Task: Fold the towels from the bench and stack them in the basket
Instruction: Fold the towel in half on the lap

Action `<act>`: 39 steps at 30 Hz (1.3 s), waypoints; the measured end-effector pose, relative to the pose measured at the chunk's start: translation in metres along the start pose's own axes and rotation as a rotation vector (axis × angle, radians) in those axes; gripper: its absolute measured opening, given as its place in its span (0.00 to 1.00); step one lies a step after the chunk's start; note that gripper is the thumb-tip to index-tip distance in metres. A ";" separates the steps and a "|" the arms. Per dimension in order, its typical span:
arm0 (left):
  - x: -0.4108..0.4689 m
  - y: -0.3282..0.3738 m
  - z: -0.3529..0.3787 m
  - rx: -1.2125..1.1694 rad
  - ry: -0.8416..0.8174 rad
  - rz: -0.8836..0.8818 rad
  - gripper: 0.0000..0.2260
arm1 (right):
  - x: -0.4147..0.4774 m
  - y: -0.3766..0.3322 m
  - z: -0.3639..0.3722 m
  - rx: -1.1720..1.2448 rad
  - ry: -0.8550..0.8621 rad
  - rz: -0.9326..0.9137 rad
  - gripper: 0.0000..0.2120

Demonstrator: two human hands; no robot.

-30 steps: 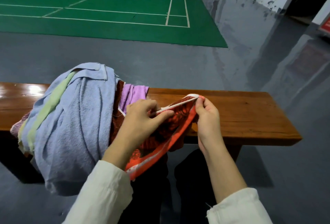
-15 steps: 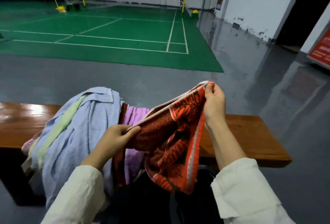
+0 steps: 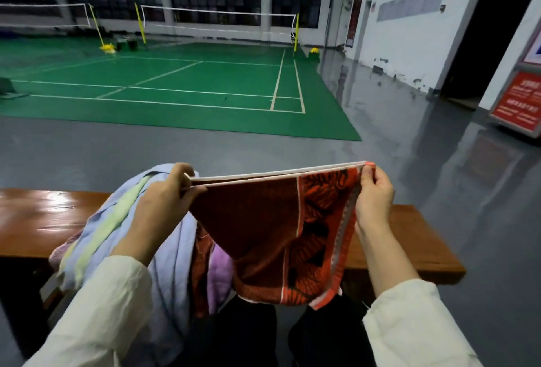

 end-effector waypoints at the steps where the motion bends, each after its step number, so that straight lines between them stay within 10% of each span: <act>1: 0.003 0.003 -0.005 0.048 0.011 0.008 0.16 | 0.000 0.000 -0.003 -0.007 0.010 -0.007 0.08; 9: 0.025 0.032 -0.032 0.139 0.191 0.169 0.01 | 0.000 -0.016 -0.010 -0.068 0.062 -0.071 0.08; 18: 0.074 0.015 -0.002 0.176 -0.120 -0.094 0.10 | 0.039 -0.003 0.024 -0.030 -0.029 0.022 0.13; 25: 0.139 0.033 -0.023 -0.378 0.127 -0.124 0.03 | 0.089 -0.053 0.048 0.047 0.076 -0.146 0.08; 39: -0.081 -0.001 0.108 -0.492 -0.208 -0.559 0.02 | -0.027 0.129 -0.091 -0.219 0.148 0.140 0.07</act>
Point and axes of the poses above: each hand's wrist, its own x-axis towards the middle knuckle, its own z-axis out of the palm, y = z × x, the point moved 1 cm from there along x, towards the middle knuckle, and after that the axes turned 10 degrees about x, right-handed, at the moved point
